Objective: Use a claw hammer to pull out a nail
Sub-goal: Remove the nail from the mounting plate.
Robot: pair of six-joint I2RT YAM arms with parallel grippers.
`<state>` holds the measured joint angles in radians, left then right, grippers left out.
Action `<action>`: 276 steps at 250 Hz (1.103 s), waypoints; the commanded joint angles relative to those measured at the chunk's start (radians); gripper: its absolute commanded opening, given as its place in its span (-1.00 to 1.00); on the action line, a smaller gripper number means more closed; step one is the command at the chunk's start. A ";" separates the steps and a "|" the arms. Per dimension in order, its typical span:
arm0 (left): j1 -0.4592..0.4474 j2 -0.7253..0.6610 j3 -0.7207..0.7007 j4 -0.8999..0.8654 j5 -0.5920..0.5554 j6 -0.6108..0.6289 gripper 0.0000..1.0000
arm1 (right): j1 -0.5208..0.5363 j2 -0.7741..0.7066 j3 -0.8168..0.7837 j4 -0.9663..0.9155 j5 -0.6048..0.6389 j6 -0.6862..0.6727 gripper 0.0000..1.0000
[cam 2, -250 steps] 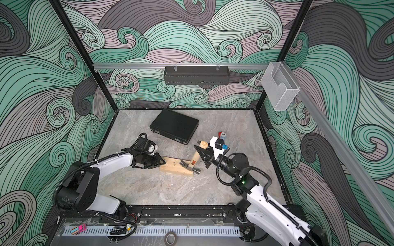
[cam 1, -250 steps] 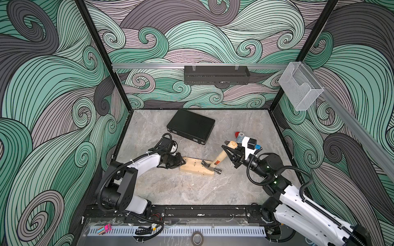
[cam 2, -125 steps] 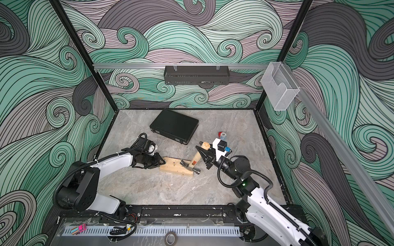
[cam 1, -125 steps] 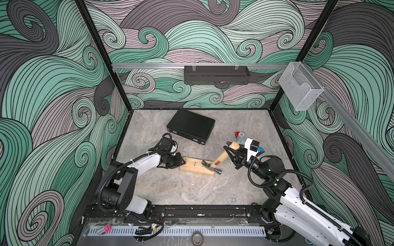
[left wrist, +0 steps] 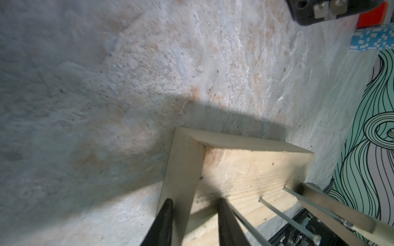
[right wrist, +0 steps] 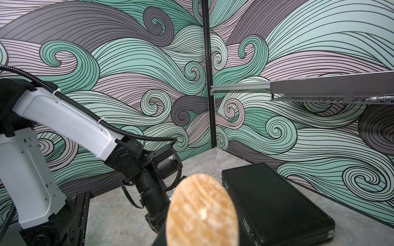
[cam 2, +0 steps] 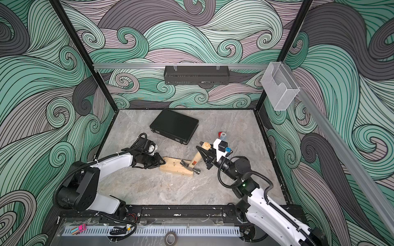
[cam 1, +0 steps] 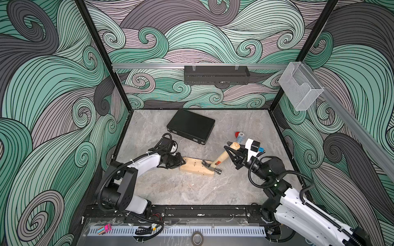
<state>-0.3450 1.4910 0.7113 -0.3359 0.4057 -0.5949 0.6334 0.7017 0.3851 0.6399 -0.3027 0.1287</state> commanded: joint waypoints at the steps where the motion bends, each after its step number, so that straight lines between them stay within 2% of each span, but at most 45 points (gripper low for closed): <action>1: 0.009 0.090 -0.071 -0.172 -0.205 -0.007 -0.38 | -0.005 0.006 -0.062 -0.144 0.013 0.061 -1.00; 276: 0.009 0.093 -0.072 -0.170 -0.206 -0.007 -0.38 | -0.009 -0.044 -0.134 -0.113 0.050 0.080 -1.00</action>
<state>-0.3435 1.4948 0.7120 -0.3382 0.4088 -0.5945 0.6258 0.6407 0.3103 0.7010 -0.2535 0.1711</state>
